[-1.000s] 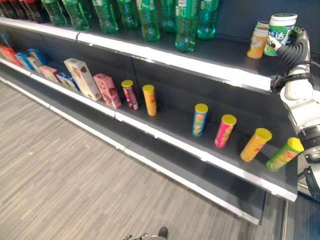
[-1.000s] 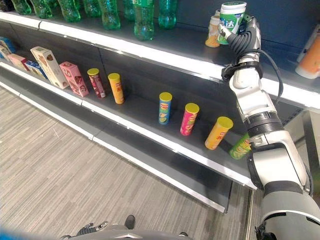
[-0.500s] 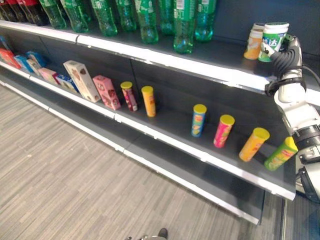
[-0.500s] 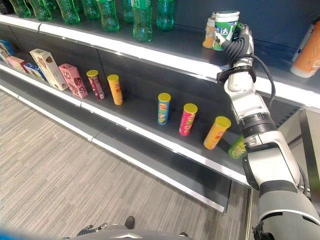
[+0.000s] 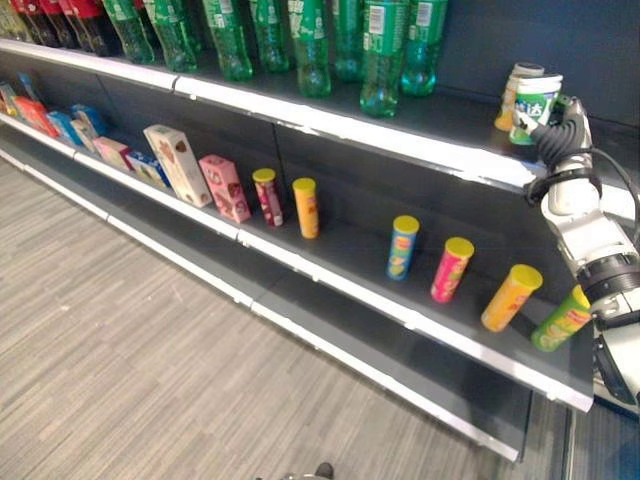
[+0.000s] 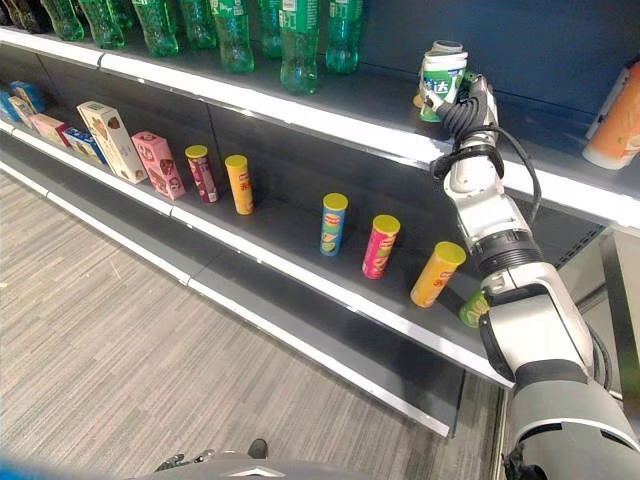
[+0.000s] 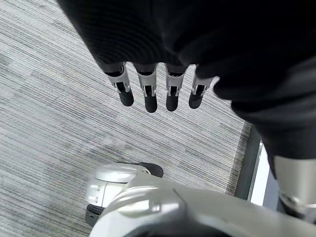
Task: Put the goods on the table back onto the shelves and tidy them up.
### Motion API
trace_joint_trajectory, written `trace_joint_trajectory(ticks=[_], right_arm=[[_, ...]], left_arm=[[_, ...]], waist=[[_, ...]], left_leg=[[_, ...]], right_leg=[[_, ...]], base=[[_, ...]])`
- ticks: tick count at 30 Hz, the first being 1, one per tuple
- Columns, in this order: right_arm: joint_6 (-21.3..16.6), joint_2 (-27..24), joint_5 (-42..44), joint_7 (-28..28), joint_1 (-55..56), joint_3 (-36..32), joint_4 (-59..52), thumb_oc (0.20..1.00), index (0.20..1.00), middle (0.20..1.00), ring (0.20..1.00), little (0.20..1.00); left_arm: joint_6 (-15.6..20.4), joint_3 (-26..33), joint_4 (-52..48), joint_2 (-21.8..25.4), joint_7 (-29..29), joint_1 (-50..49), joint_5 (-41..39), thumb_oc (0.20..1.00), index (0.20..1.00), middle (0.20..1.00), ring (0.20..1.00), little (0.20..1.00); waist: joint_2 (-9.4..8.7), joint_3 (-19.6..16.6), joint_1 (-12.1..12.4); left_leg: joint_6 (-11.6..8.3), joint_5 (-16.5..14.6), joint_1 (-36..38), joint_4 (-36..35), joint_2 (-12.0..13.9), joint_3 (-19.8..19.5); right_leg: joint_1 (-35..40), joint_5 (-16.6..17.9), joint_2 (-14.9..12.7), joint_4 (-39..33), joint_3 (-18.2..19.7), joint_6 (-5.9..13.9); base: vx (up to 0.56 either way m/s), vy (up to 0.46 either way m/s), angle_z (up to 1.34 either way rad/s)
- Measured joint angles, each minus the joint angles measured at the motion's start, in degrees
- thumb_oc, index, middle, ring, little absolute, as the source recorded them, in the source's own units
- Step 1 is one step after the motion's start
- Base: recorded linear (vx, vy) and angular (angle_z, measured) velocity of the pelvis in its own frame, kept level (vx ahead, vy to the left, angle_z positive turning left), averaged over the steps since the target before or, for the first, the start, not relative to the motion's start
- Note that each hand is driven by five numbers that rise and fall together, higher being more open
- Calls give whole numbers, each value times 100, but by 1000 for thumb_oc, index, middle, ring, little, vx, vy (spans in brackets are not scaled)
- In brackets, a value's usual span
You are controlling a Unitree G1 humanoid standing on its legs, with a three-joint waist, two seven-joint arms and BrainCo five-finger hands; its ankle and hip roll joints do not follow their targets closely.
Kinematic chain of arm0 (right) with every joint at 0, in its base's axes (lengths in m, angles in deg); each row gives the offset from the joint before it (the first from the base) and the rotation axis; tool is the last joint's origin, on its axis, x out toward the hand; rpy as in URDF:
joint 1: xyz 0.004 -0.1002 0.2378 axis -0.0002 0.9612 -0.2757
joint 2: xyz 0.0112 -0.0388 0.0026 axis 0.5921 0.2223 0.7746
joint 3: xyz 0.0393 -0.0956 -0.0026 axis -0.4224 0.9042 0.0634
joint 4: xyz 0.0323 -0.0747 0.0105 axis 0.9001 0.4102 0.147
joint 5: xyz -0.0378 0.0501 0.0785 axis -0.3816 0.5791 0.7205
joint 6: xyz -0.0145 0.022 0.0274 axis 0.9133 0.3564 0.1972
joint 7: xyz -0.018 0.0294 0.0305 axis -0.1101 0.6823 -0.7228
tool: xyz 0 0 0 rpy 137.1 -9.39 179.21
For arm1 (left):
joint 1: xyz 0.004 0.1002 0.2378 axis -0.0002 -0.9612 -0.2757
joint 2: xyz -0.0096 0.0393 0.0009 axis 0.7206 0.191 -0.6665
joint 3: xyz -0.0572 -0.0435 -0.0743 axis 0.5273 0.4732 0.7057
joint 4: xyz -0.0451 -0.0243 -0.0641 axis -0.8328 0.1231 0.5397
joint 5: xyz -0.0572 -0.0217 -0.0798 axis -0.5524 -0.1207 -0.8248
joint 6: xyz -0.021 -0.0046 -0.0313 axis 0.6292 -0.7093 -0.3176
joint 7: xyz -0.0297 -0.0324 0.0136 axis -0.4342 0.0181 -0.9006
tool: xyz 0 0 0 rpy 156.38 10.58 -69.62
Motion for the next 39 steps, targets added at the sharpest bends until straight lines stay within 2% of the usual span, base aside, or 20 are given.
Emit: trace_joint_trajectory(ticks=[27, 28, 30, 31, 39], right_arm=[[16, 15, -3, 1, -226, 119, 47, 200, 200, 200, 200, 200], [16, 15, -3, 0, -231, 119, 48, 391, 391, 391, 391, 391], [16, 15, -2, -1, -240, 118, 48, 564, 564, 564, 564, 564], [16, 15, -2, -1, -244, 118, 48, 1000, 1000, 1000, 1000, 1000], [17, 16, -1, -7, -260, 125, 54, 1000, 1000, 1000, 1000, 1000]], left_arm=[[38, 5, 129, 6, 21, -1, -8, 1000, 1000, 1000, 1000, 1000], [38, 2, 129, 7, 21, -1, -8, 1000, 1000, 1000, 1000, 1000], [38, 2, 125, 7, 22, 1, -8, 1000, 1000, 1000, 1000, 1000], [38, 4, 125, 7, 22, 4, -8, 1000, 1000, 1000, 1000, 1000], [37, 4, 128, 7, 21, 2, -8, 1000, 1000, 1000, 1000, 1000]], waist=[[2, -44, 78], [2, -44, 90], [3, -44, 126], [3, -44, 137], [2, -44, 151]], left_leg=[[40, -7, -183, -1, -4, -75], [45, -3, -181, 0, -6, -74], [49, 0, -182, 0, -3, -63], [49, -1, -182, 0, -4, -62], [51, 0, -183, -1, -5, -62]], right_leg=[[-131, -45, -17, -7, -84, 7], [-132, -46, -18, -7, -80, 7], [-140, -46, -17, -7, -69, 7], [-140, -46, -17, -6, -69, 7], [-141, -46, -19, -6, -68, 7]], base=[[2, -1, 1], [0, 0, 0], [0, 0, 0], [0, 0, 0], [0, 0, 0]])
